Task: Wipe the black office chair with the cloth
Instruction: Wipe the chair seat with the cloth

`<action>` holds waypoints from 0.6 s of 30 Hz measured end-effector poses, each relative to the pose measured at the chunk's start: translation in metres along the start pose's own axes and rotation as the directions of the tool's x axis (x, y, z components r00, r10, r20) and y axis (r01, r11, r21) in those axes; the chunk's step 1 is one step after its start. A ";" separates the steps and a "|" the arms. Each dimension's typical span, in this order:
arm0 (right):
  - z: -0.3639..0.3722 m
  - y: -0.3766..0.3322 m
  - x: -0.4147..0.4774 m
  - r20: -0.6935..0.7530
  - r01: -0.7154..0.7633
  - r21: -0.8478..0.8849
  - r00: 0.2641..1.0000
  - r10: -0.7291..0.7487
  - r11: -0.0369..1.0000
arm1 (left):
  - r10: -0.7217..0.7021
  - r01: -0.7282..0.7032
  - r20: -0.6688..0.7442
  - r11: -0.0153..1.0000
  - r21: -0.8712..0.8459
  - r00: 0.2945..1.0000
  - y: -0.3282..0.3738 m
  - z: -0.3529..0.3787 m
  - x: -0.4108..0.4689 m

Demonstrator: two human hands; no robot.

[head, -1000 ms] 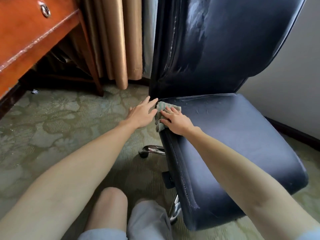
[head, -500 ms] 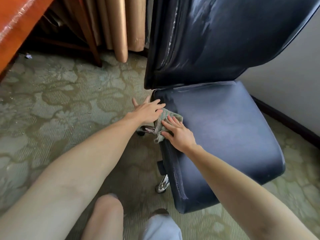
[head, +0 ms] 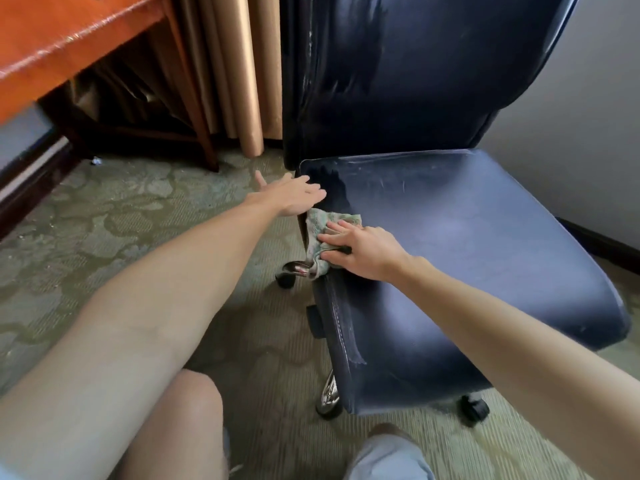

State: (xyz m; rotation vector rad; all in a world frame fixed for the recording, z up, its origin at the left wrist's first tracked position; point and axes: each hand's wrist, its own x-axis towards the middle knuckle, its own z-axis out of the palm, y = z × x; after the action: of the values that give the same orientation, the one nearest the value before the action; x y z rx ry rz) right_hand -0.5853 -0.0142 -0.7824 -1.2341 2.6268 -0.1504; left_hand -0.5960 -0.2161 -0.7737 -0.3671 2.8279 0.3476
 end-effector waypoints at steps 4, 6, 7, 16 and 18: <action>-0.004 -0.004 0.014 0.016 0.012 0.014 1.000 -0.012 1.000 | 0.039 -0.037 -0.058 0.999 0.035 0.998 -0.008 0.009 -0.011; -0.004 -0.005 0.023 0.027 0.011 0.024 1.000 -0.011 1.000 | 0.050 -0.052 -0.069 0.998 -0.022 0.996 -0.012 0.014 -0.012; -0.005 -0.005 0.028 0.031 0.012 0.027 0.999 -0.013 1.000 | 0.045 -0.049 -0.059 0.997 -0.056 0.997 -0.011 0.015 -0.011; -0.014 0.006 0.056 0.045 0.047 0.006 0.998 -0.047 0.999 | -0.090 0.082 -0.020 0.961 -0.265 0.996 0.005 0.013 0.018; -0.015 0.008 0.051 0.036 0.085 0.004 0.996 -0.085 0.996 | -0.099 0.090 -0.025 0.967 -0.238 0.995 0.006 0.013 0.024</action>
State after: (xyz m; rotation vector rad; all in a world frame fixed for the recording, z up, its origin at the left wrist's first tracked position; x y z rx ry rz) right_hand -0.6264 -0.0483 -0.7779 -1.3365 2.5441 -0.1443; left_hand -0.6169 -0.2126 -0.7916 -0.5607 2.7976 0.6671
